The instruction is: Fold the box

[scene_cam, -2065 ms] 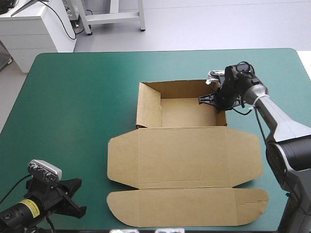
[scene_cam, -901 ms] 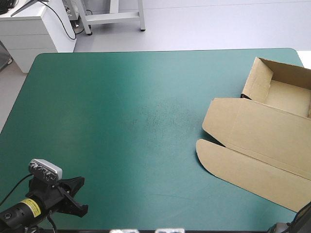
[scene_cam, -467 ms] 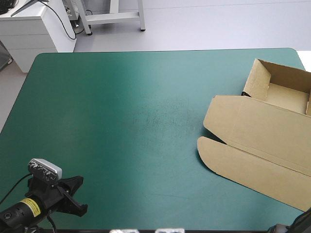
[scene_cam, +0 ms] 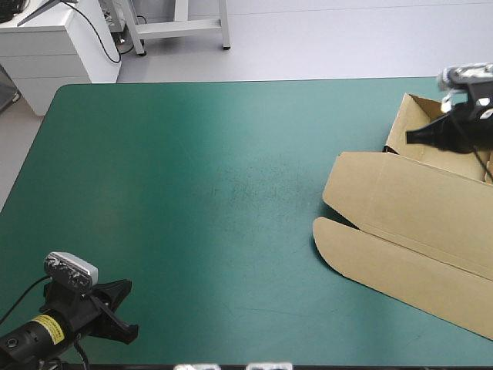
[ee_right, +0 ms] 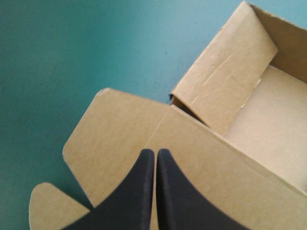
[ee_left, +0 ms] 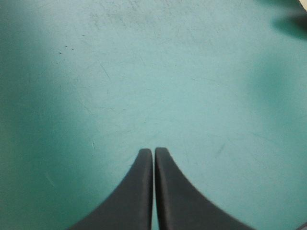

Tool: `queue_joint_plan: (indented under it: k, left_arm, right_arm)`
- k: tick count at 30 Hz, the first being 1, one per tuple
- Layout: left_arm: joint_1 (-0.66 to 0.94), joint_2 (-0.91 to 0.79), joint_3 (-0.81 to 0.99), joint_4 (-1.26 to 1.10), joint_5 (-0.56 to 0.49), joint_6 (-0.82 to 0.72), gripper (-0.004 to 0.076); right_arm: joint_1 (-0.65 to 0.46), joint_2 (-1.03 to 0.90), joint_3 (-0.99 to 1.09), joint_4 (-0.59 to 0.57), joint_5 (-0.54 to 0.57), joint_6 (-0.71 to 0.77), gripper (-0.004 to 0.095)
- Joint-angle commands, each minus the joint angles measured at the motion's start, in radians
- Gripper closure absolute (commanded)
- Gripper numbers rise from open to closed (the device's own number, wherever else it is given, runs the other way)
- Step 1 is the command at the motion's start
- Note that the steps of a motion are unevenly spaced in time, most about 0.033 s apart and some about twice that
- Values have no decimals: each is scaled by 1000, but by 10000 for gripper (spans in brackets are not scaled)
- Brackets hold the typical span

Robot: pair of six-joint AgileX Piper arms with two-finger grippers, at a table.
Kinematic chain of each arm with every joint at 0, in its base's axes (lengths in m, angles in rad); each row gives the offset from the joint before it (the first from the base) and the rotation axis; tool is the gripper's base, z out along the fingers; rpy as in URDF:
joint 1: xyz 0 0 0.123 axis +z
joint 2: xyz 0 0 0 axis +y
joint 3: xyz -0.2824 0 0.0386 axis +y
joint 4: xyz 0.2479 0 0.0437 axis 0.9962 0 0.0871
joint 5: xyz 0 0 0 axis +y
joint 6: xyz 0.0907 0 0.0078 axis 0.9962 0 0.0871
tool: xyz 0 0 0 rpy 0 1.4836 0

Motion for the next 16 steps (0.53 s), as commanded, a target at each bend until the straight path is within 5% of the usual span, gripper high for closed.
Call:
queue_joint_plan:
  k: [1,7,16]
  left_arm:
    - [-4,5,-29,-18,-53,-10,731]
    - [-4,1,-20,-16,-110,-5,731]
    - [-4,-52,85,13,-242,23,731]
  right_arm:
    - [100,-173,142,-92,-170,38,908]
    - [195,-437,397,-125,-375,21,910]
    - [195,-734,710,-123,-462,-17,910]
